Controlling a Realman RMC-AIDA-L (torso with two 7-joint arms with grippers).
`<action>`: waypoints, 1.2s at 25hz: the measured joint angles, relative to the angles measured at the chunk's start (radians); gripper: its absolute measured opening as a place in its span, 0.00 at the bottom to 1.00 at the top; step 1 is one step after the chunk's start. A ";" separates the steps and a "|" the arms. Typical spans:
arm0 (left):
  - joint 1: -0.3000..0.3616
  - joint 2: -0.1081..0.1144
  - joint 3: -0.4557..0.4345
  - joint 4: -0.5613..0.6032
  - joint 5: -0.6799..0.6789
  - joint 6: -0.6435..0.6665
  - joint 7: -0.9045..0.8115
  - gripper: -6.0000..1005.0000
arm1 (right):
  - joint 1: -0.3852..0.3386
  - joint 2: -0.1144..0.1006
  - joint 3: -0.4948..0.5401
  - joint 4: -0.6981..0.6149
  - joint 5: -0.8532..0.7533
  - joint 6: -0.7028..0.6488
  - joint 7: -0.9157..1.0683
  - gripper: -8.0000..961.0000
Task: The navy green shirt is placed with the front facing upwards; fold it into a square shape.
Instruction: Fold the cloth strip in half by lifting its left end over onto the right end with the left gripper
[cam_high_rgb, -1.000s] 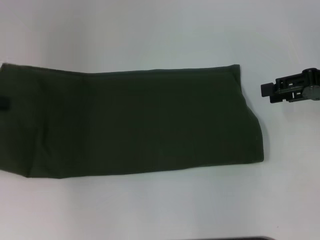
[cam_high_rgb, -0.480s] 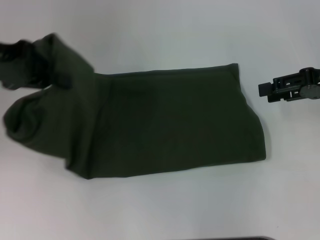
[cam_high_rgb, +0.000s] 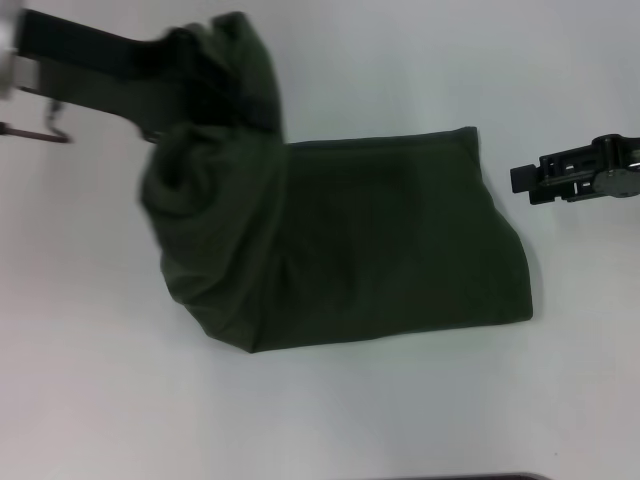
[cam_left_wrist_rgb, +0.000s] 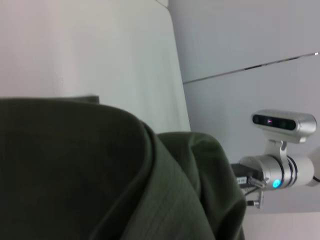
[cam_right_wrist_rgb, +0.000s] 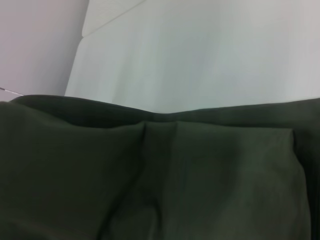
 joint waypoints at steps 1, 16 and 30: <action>-0.003 -0.013 0.010 0.001 0.000 -0.016 0.003 0.06 | 0.000 0.000 0.000 0.000 0.000 0.000 0.000 0.64; -0.053 -0.081 0.361 -0.065 0.086 -0.306 -0.126 0.05 | 0.005 0.000 -0.003 0.000 -0.001 0.001 0.006 0.64; -0.241 -0.157 0.389 -0.039 0.218 -0.387 -0.197 0.05 | 0.005 -0.003 -0.005 0.000 -0.001 0.011 0.012 0.64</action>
